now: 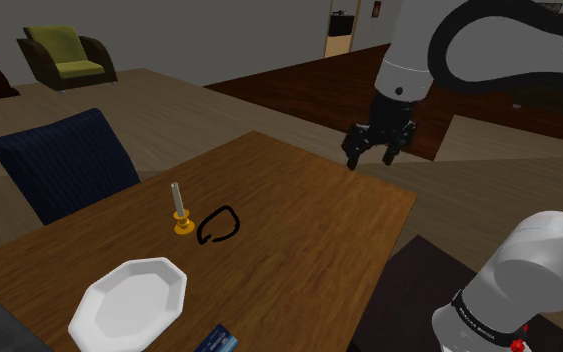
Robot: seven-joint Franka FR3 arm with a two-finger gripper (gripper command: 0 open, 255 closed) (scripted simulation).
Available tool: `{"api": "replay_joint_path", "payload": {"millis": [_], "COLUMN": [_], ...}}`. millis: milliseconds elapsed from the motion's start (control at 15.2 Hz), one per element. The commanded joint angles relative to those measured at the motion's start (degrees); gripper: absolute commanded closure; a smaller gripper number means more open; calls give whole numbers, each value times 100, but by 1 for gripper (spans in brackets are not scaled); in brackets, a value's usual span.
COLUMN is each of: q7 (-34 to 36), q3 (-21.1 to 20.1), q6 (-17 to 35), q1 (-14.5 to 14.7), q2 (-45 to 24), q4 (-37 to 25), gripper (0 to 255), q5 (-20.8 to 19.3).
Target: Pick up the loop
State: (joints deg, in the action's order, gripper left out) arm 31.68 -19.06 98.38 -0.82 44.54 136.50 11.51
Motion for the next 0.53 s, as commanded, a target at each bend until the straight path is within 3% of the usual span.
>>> {"api": "replay_joint_path", "payload": {"millis": [0,462], "q7": [535,2346], "q3": [-325,-1470], "q6": [247,1026], "q1": [-78,-478], "q2": [-260,-1311], "q4": [-61,-550], "gripper": [0,0], "q5": [184,518]}}
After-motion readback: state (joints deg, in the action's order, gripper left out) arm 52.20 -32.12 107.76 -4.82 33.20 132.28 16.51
